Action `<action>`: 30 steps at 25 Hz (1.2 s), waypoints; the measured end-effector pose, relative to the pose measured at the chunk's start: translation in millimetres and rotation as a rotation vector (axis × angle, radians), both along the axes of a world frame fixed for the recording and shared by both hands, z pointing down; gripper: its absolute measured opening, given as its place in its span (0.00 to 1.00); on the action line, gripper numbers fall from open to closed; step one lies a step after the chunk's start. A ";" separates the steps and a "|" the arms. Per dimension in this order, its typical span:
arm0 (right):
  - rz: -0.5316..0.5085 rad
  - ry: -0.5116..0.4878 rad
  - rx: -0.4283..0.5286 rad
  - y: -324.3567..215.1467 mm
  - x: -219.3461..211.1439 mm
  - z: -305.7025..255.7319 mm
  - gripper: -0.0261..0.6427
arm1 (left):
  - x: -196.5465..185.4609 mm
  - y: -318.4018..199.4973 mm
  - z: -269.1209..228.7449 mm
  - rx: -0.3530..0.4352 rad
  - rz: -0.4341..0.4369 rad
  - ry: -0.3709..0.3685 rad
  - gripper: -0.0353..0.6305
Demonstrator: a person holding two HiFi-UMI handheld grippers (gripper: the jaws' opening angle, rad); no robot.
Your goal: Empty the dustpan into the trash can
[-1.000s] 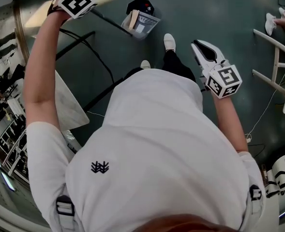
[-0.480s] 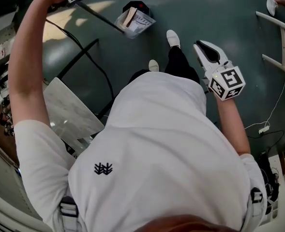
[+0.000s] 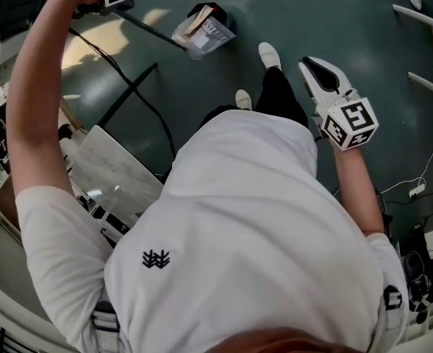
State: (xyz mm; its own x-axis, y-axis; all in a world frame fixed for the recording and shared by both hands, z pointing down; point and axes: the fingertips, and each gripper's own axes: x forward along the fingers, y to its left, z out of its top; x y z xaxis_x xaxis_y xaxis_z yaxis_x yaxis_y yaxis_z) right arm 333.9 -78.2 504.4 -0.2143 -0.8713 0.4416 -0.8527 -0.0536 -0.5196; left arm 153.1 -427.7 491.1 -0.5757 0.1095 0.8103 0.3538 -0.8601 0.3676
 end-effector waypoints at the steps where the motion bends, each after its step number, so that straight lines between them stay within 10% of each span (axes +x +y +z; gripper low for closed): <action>1: 0.002 -0.001 0.001 -0.5 -1.7 0.2 0.10 | 0.2 1.7 -0.3 -0.003 0.012 -0.014 0.14; 11: -0.013 -0.009 0.013 -5.5 -1.9 0.9 0.10 | -1.9 19.8 -0.8 -0.034 0.073 -0.130 0.14; 30: -0.363 0.053 0.069 -57.9 -48.2 -21.7 0.10 | -108.4 70.2 -33.4 -0.029 -0.131 -0.014 0.14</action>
